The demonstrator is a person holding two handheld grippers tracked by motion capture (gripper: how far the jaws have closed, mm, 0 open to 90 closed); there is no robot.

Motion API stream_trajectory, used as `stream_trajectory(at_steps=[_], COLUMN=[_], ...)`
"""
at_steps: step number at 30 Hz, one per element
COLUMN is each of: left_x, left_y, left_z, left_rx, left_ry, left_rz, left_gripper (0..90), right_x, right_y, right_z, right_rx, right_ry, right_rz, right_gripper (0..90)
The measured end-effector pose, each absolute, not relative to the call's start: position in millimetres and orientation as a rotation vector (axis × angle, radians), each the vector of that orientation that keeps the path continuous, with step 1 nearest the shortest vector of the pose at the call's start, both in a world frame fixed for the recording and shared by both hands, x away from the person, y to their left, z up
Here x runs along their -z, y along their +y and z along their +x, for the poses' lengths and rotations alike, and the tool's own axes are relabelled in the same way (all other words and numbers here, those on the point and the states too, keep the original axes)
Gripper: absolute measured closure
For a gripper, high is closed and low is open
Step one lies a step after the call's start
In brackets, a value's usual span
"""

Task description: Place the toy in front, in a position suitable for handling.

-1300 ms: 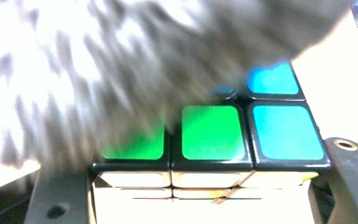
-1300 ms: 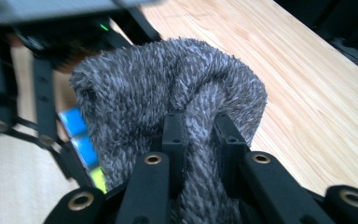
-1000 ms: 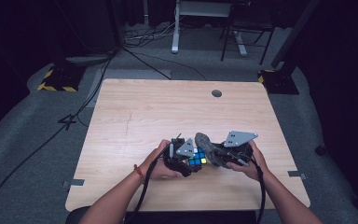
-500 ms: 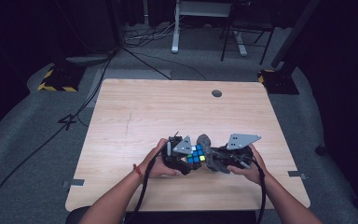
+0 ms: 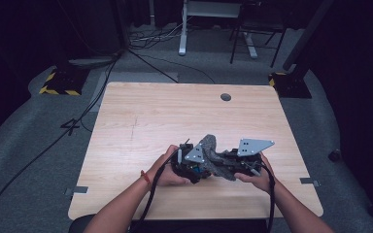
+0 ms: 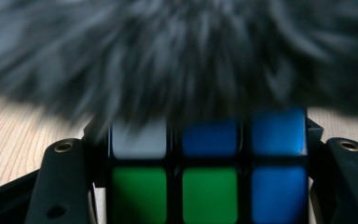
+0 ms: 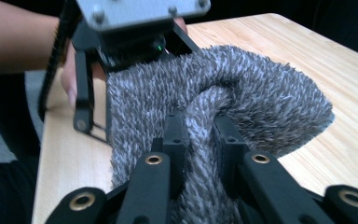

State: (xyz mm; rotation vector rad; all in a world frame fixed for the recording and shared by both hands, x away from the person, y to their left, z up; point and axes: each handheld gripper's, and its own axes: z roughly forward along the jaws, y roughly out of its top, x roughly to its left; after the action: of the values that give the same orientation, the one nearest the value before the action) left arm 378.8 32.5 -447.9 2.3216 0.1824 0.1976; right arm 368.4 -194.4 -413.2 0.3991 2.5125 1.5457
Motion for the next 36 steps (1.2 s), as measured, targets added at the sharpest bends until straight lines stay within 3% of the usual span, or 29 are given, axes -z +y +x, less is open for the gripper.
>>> stream_trajectory(at_steps=[13,28,36], left_x=[434.9,439.8,434.4], left_y=[45.4,37.5,39.2], left_z=[378.5,375.0,369.8], left_rx=[-0.234,-0.21,-0.219], left_ry=[0.187,0.153,0.126], left_rz=[2.251,2.274,2.242], left_gripper=[33.7,33.7,33.7], right_x=[426.7,407.4,419.7], right_y=[-204.5,-197.9,-200.3], right_z=[376.1,364.0,377.2], right_rx=[-1.294,-1.452,-1.288], right_ry=[2.603,2.473,2.506], right_rz=[0.455,0.381,0.457], right_gripper=[78.9,78.9,79.1])
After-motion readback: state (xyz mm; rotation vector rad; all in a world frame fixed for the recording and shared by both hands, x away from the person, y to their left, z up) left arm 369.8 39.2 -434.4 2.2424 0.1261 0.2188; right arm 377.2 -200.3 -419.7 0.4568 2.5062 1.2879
